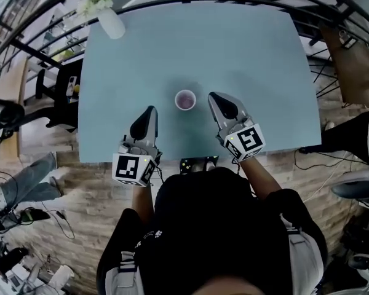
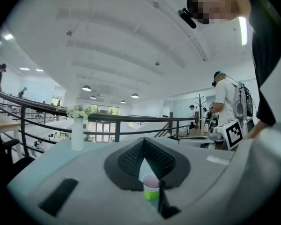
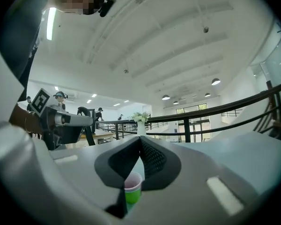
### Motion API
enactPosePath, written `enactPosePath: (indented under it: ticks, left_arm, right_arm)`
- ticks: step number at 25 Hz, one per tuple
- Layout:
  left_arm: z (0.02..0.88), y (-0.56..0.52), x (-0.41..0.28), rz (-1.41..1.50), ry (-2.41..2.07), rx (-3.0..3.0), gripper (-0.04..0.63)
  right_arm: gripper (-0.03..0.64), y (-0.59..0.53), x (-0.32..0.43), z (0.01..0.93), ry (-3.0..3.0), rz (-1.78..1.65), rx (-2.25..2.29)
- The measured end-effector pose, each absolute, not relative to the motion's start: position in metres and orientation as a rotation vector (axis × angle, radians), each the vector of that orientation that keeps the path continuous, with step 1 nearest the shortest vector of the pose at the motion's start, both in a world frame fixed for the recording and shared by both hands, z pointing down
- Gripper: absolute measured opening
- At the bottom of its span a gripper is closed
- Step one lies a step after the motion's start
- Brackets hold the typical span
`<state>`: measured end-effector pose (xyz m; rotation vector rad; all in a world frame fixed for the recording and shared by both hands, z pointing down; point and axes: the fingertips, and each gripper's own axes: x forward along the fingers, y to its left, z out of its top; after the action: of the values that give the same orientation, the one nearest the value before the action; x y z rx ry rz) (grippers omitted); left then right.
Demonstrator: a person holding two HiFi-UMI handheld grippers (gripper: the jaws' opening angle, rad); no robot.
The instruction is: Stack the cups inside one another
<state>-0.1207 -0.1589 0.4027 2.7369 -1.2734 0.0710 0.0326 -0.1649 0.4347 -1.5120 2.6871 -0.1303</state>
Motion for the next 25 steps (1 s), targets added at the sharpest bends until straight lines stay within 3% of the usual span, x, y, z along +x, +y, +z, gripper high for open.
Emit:
enactPosePath:
  ticks: [9, 25]
  left_arm:
    - [0.401, -0.165, -0.077, 0.084, -1.103, 2.827, -0.008]
    - [0.404, -0.161, -0.084, 0.087, -1.101, 2.825, -0.008]
  right_arm:
    - [0.006, -0.148, 0.063, 0.426, 2.621, -0.153, -1.687]
    - [0.006, -0.143, 0.056, 0.419, 2.64, -0.131, -1.678]
